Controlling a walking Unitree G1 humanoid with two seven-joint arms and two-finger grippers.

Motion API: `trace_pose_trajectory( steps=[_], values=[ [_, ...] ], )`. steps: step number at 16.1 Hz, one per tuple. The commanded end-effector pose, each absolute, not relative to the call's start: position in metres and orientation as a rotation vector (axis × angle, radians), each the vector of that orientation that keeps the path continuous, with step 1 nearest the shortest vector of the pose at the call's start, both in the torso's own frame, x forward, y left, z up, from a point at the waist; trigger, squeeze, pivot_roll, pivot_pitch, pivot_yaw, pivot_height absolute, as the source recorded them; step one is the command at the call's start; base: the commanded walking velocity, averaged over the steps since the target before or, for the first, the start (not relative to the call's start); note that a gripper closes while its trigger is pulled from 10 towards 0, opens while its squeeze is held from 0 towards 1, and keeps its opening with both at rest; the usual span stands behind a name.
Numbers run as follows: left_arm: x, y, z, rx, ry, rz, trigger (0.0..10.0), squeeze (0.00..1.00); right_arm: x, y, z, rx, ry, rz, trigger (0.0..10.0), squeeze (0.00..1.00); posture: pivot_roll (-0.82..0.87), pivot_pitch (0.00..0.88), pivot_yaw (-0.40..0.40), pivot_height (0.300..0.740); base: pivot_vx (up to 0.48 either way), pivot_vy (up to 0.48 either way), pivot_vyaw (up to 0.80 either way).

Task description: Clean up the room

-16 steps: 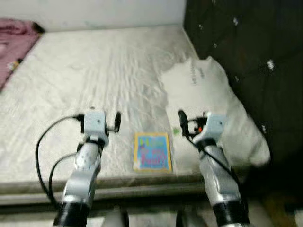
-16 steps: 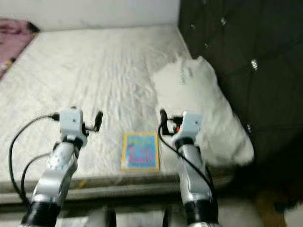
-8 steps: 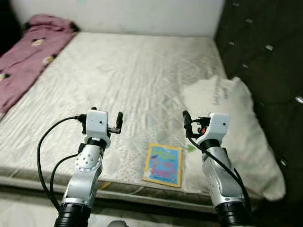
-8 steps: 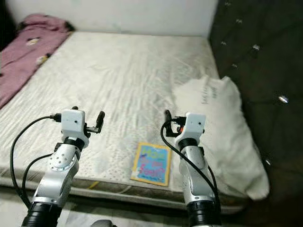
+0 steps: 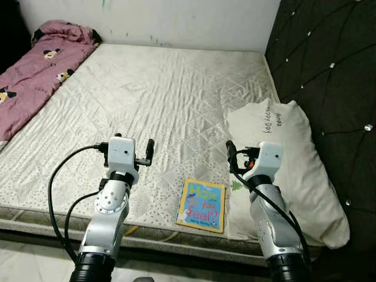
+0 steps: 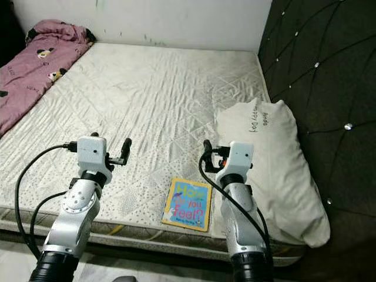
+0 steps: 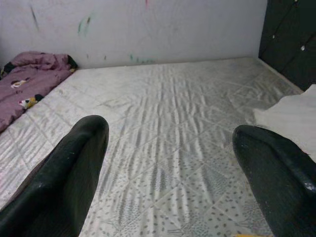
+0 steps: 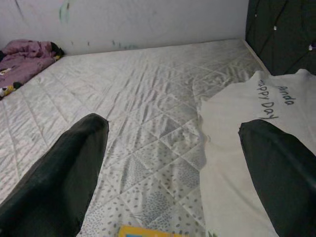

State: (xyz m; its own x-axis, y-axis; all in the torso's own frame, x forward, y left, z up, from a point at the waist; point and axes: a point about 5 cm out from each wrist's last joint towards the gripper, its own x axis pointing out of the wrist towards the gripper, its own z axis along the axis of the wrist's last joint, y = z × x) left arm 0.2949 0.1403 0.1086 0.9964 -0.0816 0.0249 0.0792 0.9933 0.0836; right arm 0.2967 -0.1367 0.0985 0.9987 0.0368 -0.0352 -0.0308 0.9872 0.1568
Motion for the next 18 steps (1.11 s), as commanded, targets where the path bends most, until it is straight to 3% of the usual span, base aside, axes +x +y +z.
trace_pose_trajectory(
  steps=[1, 6, 9, 18],
  values=[
    [0.2953, 0.1423, 0.1076, 0.079, -0.022, -0.068, 10.0, 0.0, 0.2972, -0.1352, 0.1, 0.162, 0.039, 0.038, 10.0, 0.0, 0.0, 0.0, 0.007, 0.74, 0.0, 0.0, 0.0],
    [0.2953, 0.1414, 0.1062, 0.063, -0.011, -0.075, 10.0, 0.0, 0.2965, -0.1348, 0.1001, 0.164, 0.049, 0.038, 10.0, 0.0, 0.0, 0.0, 0.008, 0.74, 0.0, 0.354, 0.0],
    [0.2955, 0.1407, 0.1059, 0.055, -0.008, -0.077, 10.0, 0.0, 0.2964, -0.1348, 0.0997, 0.159, 0.052, 0.043, 10.0, 0.0, 0.0, 0.0, 0.007, 0.74, 0.0, 0.48, -0.76],
    [0.2985, 0.1385, 0.1068, 0.038, -0.008, -0.077, 10.0, 0.0, 0.2988, -0.1339, 0.0996, 0.153, 0.058, 0.057, 10.0, 0.0, 0.0, 0.0, 0.002, 0.74, 0.0, 0.48, 0.0]
  ],
)
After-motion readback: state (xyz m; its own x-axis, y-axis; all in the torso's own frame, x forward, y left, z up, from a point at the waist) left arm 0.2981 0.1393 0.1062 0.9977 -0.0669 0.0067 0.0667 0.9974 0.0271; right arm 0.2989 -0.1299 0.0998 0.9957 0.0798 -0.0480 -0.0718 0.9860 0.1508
